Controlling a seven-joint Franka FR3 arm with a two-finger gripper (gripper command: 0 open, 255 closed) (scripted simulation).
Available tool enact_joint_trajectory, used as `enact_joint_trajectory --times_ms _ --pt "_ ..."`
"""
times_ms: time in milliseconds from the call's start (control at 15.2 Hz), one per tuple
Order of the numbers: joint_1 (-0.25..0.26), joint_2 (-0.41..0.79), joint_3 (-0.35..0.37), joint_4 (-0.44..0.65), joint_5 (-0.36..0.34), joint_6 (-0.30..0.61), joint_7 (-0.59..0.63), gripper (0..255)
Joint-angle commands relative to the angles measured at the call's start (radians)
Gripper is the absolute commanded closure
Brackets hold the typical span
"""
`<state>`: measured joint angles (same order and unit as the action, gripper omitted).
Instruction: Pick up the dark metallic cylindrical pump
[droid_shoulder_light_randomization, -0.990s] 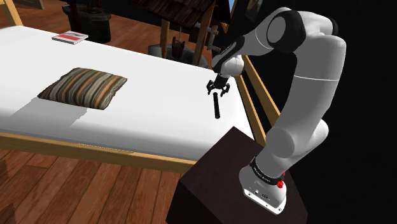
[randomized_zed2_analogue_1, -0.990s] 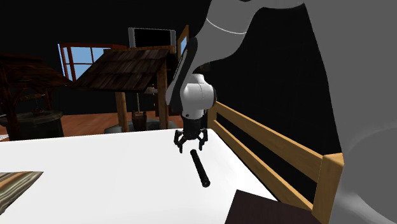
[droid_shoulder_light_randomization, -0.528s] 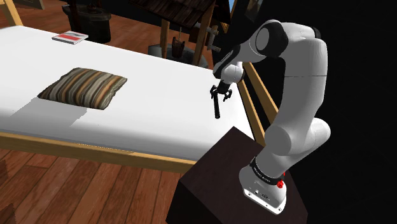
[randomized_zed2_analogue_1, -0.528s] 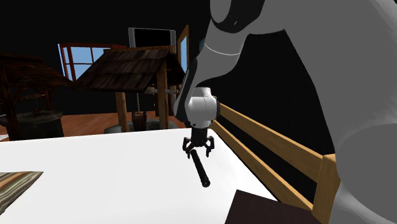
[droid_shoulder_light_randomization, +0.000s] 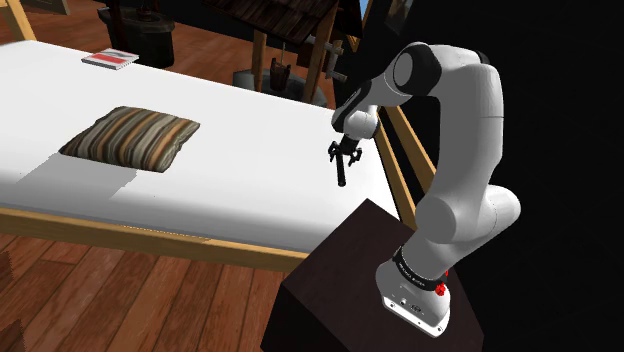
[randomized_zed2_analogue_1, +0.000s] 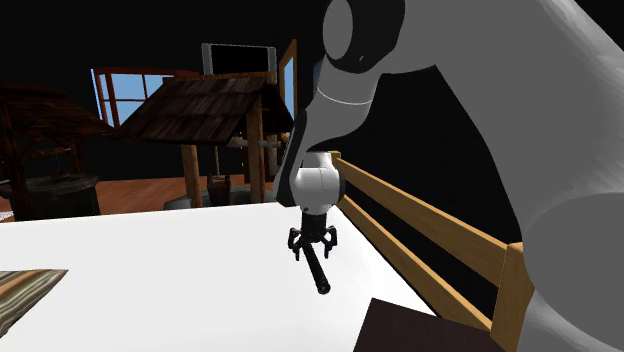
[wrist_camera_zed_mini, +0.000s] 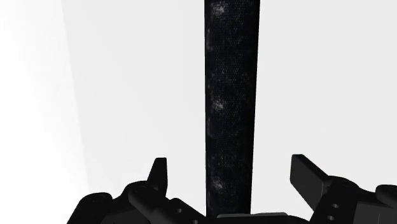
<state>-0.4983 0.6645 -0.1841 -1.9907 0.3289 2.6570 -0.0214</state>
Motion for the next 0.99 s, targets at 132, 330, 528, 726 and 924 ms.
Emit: enact_joint_trajectory --times_ms 132,330,528,726,924 --pt "0.000 0.003 0.001 0.000 0.001 0.004 0.000 255" --pt "0.000 0.003 0.001 0.000 0.001 0.004 0.000 255" --pt "0.000 0.003 0.001 0.000 0.001 0.004 0.000 255" --pt "0.006 -0.021 -0.007 -0.008 -0.006 -0.013 0.005 255" --pt "0.015 -0.057 -0.019 -0.019 -0.017 -0.038 0.014 255"
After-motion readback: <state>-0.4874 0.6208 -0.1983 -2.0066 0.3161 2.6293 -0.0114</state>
